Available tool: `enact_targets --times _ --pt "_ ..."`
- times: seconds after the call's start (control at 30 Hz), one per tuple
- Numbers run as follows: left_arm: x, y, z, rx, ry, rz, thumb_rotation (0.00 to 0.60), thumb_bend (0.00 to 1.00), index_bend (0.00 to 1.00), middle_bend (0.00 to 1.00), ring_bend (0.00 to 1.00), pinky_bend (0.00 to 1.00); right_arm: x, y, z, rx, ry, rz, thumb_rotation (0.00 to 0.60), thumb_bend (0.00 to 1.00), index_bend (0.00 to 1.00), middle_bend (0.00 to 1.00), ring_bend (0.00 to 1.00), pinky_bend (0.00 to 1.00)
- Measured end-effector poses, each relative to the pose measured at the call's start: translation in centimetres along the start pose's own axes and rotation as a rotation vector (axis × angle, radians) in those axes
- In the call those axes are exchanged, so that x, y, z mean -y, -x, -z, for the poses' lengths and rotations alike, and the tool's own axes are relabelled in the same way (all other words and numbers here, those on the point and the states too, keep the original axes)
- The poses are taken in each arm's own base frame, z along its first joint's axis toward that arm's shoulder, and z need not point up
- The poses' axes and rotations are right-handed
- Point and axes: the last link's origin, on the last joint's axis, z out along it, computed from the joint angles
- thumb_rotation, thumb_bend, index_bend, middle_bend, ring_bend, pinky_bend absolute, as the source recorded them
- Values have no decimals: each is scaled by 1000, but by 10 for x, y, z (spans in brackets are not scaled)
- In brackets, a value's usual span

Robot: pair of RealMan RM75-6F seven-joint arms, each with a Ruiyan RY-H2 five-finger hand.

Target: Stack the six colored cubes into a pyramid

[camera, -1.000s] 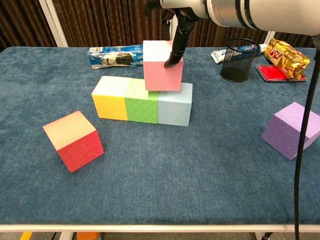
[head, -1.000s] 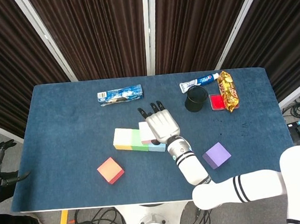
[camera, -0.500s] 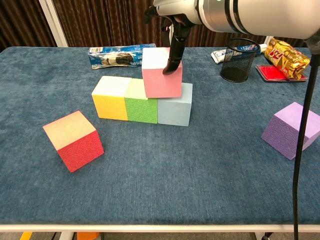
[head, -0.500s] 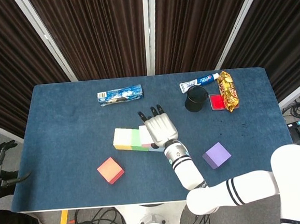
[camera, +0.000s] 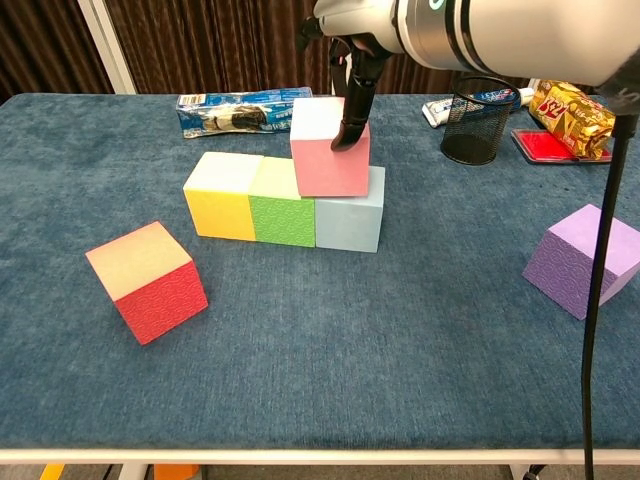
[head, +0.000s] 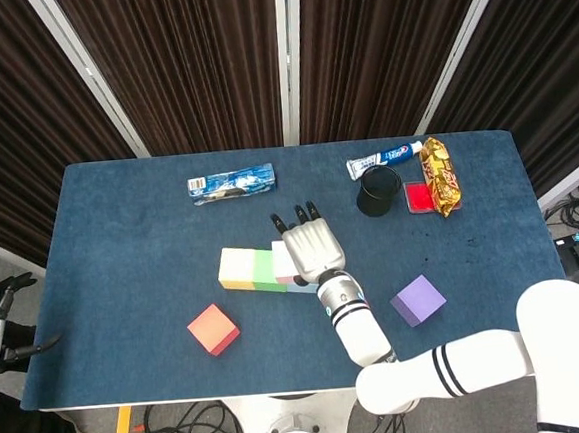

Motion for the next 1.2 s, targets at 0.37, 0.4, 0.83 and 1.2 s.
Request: enact_targets --times 0.37,0.4,0.83,1.2 --pt "3 0 1 6 -4 9 600 61 119 174 35 119 1 1 -2 -8 17 -10 600 103 0 525 61 0" --pt "4 1 1 8 -5 10 600 61 119 174 35 119 1 1 -2 -8 19 -10 600 102 0 524 61 0" --pt "5 0 2 10 0 14 600 61 119 173 35 119 5 2 -5 -10 24 -23 600 98 0 519 60 0" --pt "6 2 3 23 1 13 600 61 119 173 35 119 5 4 -2 -10 36 -23 600 90 0 519 60 0"
